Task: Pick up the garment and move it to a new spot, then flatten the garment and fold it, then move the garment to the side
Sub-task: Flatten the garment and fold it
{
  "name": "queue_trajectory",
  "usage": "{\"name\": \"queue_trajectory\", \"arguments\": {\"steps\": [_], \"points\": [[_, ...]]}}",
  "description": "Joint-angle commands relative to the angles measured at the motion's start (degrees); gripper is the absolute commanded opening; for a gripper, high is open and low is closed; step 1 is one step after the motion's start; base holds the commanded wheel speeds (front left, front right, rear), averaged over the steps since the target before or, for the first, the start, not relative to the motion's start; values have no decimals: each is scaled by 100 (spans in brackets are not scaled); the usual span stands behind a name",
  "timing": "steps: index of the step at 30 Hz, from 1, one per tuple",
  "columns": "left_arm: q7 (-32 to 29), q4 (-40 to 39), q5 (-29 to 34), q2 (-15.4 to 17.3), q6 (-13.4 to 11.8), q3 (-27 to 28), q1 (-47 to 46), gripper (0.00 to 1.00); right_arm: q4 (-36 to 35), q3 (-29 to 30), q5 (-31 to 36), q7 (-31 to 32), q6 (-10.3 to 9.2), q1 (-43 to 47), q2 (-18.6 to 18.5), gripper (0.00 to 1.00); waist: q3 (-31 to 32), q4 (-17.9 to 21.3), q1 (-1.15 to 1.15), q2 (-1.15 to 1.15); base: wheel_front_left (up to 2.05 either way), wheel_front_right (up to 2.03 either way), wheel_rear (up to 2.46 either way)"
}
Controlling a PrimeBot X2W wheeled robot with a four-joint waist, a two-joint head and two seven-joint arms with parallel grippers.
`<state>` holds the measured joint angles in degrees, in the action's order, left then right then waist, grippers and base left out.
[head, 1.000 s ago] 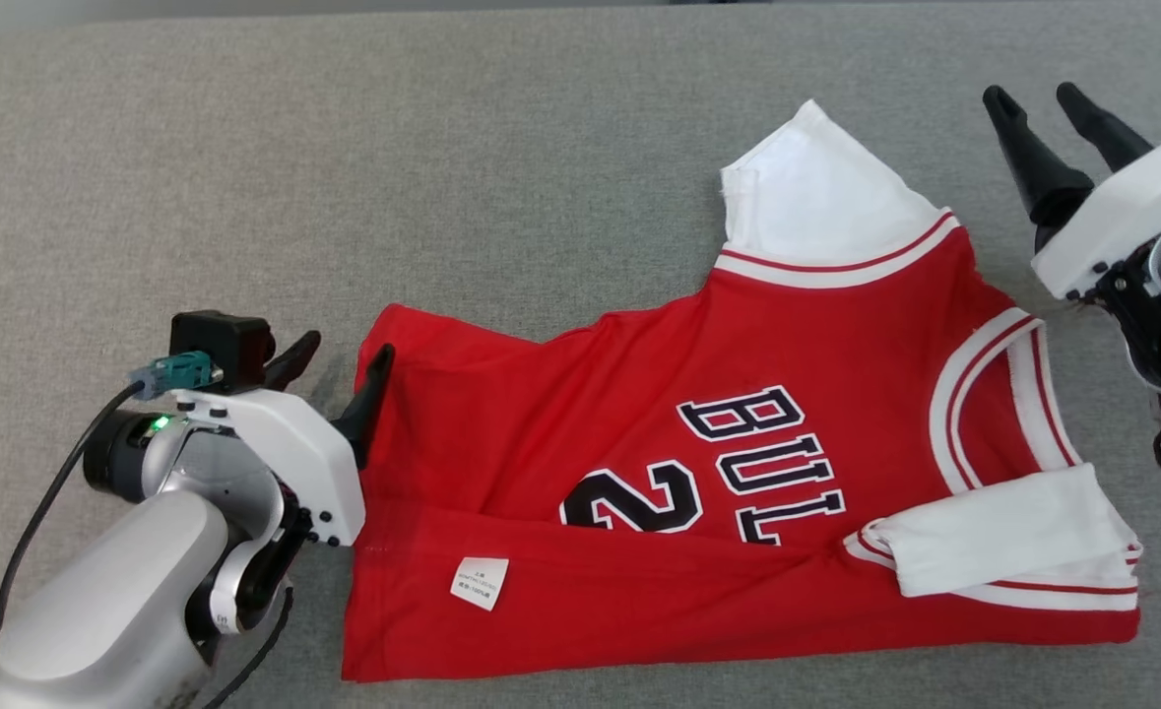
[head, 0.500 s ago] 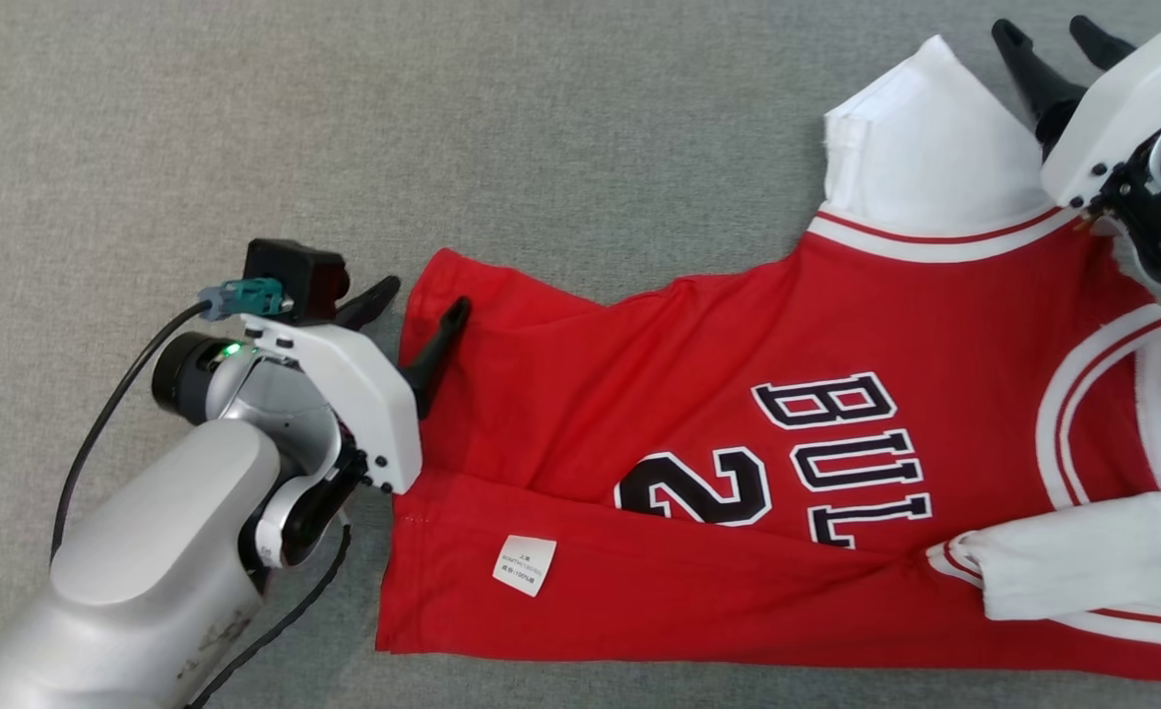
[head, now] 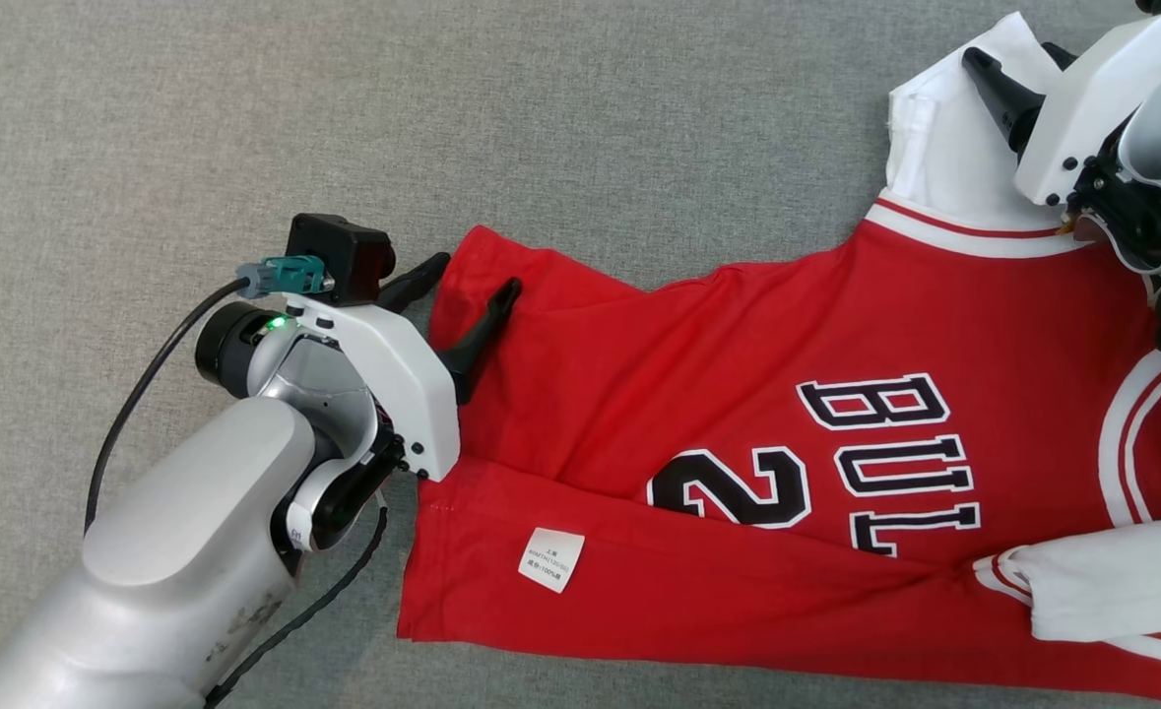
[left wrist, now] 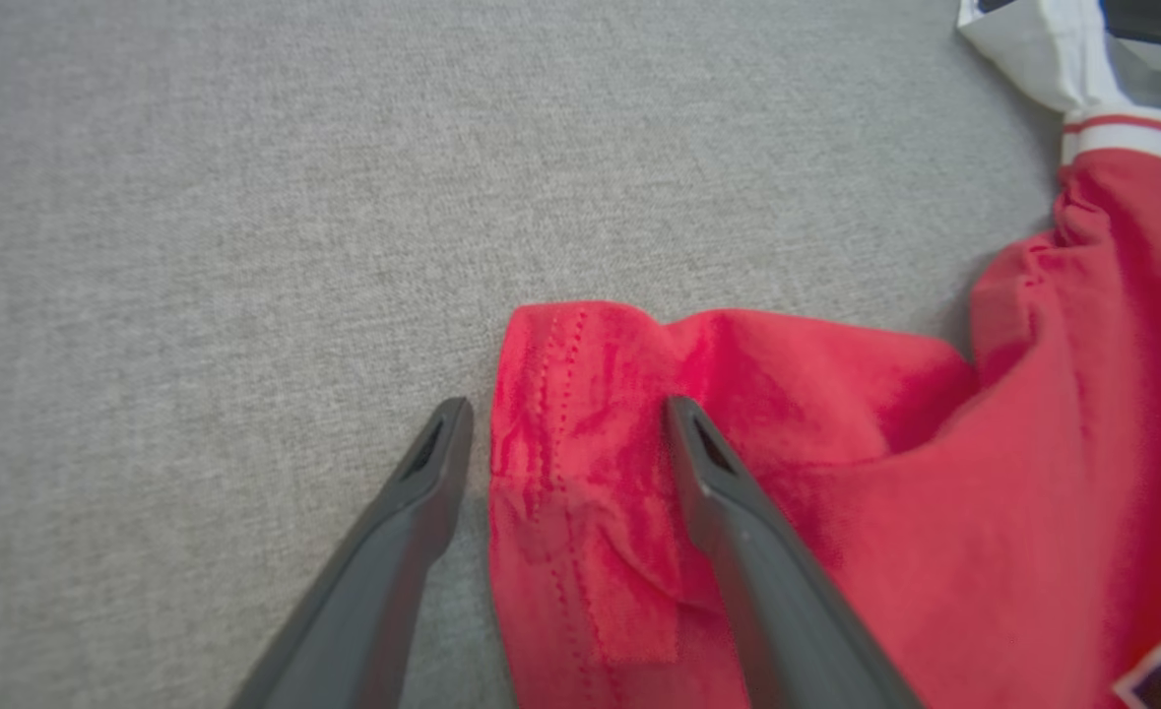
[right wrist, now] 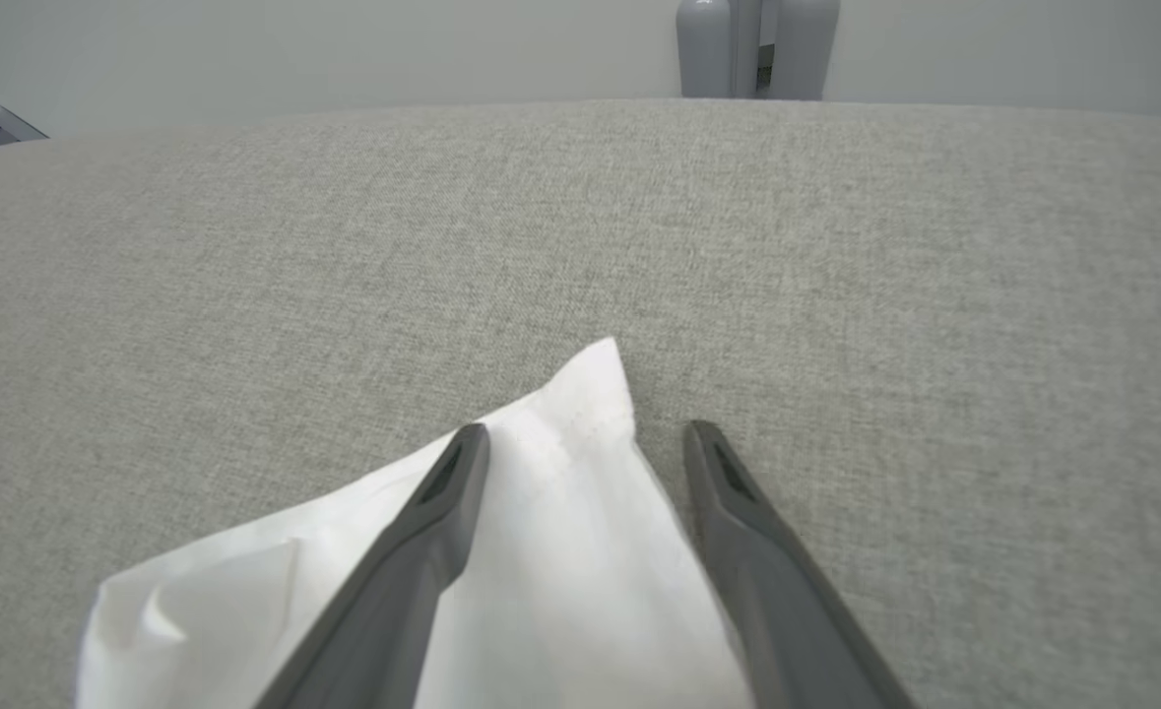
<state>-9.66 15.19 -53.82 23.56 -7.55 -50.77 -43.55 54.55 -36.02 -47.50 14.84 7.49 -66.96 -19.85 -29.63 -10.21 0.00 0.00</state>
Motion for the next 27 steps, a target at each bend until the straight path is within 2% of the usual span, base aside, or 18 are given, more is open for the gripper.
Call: {"name": "queue_trajectory", "arguments": {"steps": [1,6,8,9,10,11,12,13,20,27], "points": [[-60,60,-27,-11,44,-48,-14,100,53,-73,-62,0,1,-16,-12,100,-15,-14,0,0,0,0,0],[-88,150,-30,-44,54,-92,-51,100,95,-315,-246,-52,1,-68,-4,100,-68,-41,0,0,0,0,0],[-97,179,-34,-55,70,-106,-63,100,61,-414,-343,-78,2,-70,-4,45,-78,-42,0,0,0,0,0],[-107,193,-39,-59,79,-113,-58,96,38,-465,-386,-107,2,-69,-10,42,-74,-40,0,0,0,0,0],[-113,207,-42,-59,90,-119,-53,84,17,-512,-420,-149,2,-68,-16,4,-64,-36,0,0,0,0,0],[-118,219,-48,-60,93,-125,-45,47,-8,-558,-460,-203,1,-63,-28,0,-49,-31,0,0,0,0,0],[-125,229,-57,-57,108,-135,-34,27,-18,-601,-489,-267,1,-60,-50,0,-31,-24,0,0,0,0,0],[-114,236,-59,-55,115,-143,-25,0,-17,-642,-528,-297,1,-57,-62,0,-14,-15,0,0,0,0,0],[-30,310,-77,-10,159,-109,12,0,-56,-861,-730,-620,1,-140,-141,0,84,70,0,0,0,0,0],[90,287,-182,151,61,91,103,0,-17,-969,-1035,-1136,1,-90,-188,0,355,211,0,0,0,0,0]]}}
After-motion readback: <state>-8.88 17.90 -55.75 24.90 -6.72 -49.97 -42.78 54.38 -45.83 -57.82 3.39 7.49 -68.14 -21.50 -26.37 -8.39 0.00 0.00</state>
